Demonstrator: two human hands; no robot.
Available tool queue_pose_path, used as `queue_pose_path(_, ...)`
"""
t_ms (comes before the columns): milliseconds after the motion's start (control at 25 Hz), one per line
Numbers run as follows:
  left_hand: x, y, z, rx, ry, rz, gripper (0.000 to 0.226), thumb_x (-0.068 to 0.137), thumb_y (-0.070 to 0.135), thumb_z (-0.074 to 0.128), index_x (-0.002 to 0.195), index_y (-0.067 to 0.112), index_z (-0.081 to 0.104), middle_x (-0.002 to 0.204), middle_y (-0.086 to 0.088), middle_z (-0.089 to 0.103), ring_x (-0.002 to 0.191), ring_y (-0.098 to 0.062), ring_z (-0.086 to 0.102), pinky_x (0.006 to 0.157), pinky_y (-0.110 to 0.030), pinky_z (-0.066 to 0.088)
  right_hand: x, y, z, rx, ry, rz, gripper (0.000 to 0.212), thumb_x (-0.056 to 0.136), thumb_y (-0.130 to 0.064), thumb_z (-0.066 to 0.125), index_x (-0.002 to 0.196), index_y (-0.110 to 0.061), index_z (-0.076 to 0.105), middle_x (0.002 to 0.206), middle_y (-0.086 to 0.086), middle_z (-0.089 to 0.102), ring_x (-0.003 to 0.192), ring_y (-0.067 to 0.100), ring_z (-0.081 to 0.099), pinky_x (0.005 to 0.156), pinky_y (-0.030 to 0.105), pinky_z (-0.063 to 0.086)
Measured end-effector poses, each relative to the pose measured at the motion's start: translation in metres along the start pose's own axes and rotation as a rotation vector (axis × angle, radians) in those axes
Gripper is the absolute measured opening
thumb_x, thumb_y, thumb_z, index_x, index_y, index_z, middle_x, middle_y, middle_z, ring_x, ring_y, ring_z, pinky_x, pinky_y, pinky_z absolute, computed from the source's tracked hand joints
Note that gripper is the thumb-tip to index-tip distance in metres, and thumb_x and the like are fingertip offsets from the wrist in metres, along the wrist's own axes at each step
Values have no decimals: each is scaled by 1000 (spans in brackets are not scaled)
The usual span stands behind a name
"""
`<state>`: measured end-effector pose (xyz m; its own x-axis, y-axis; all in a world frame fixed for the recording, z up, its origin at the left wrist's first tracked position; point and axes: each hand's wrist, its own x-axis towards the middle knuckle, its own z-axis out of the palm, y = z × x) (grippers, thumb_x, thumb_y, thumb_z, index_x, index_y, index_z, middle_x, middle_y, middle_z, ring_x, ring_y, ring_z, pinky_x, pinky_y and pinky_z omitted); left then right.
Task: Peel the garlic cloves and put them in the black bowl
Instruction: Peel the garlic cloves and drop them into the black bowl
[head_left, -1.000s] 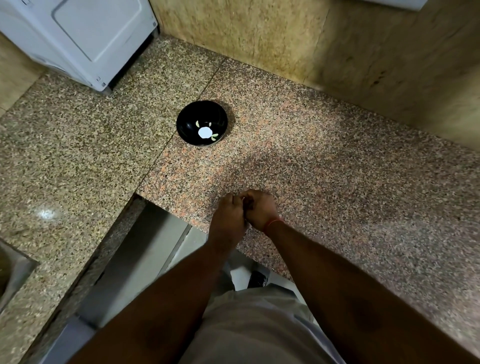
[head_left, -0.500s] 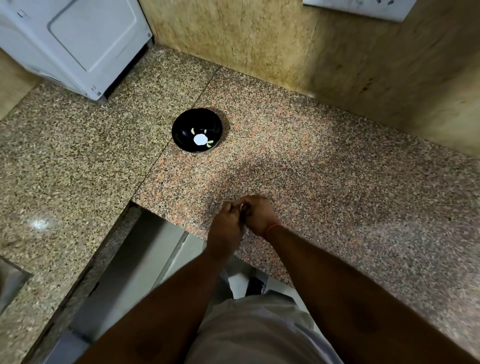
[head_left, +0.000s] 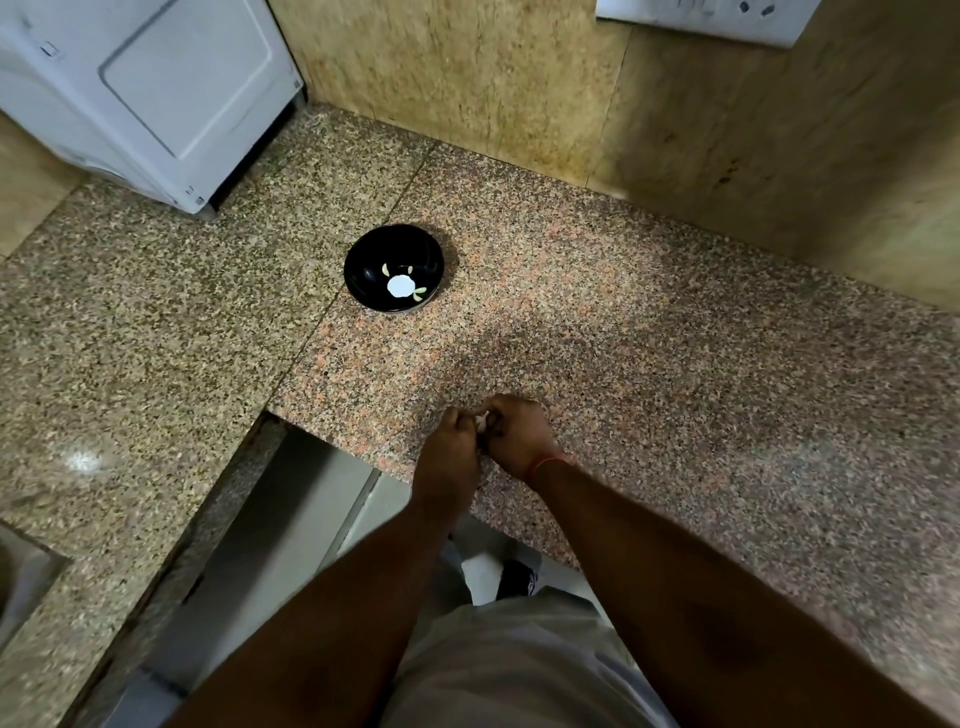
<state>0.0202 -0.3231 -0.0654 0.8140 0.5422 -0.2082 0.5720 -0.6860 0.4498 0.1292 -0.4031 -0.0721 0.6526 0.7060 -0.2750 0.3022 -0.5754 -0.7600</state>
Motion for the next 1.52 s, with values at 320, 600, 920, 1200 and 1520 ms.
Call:
queue_pose_path(320, -1, -2, 5, -78, 50, 13, 19, 94, -2, 54, 107, 0, 67, 108, -16, 62, 90, -30, 61, 72, -33, 42, 6, 6, -2, -62, 2, -28, 20, 73, -13, 86, 91, -19, 78, 84, 0, 72, 71, 12, 59, 65, 23, 43)
queue_pose_path(600, 5, 0, 11, -141, 107, -17, 19, 81, -9, 60, 97, -3, 67, 102, -21, 63, 82, -39, 61, 70, -47, 52, 6, 8, -1, -23, 40, -47, 21, 70, -9, 85, 90, -15, 79, 84, 3, 74, 74, 18, 66, 71, 28, 54)
queue_pose_path(920, 15, -2, 3, -382, 220, -132, 18, 89, 8, 65, 72, 13, 59, 66, 4, 54, 58, -1, 42, 50, -15, 26, 2, 8, -5, 62, 61, 59, 22, 73, -17, 85, 93, -19, 78, 89, 1, 77, 80, 15, 70, 76, 31, 59)
queue_pose_path(1200, 10, -7, 0, -372, 173, -138, 21, 91, -2, 57, 75, 8, 65, 69, -5, 63, 62, -14, 55, 60, -29, 41, 11, 15, -29, 223, 185, 273, 47, 71, -5, 85, 112, -23, 70, 88, -4, 73, 82, 15, 72, 75, 33, 63)
queue_pose_path(1520, 4, 3, 6, -228, 4, -15, 23, 87, -1, 59, 75, 18, 68, 72, 7, 58, 67, -4, 53, 62, -31, 47, -28, 17, -21, 100, 97, 112, 30, 79, -9, 73, 103, -26, 74, 86, -10, 73, 79, 4, 69, 72, 23, 61)
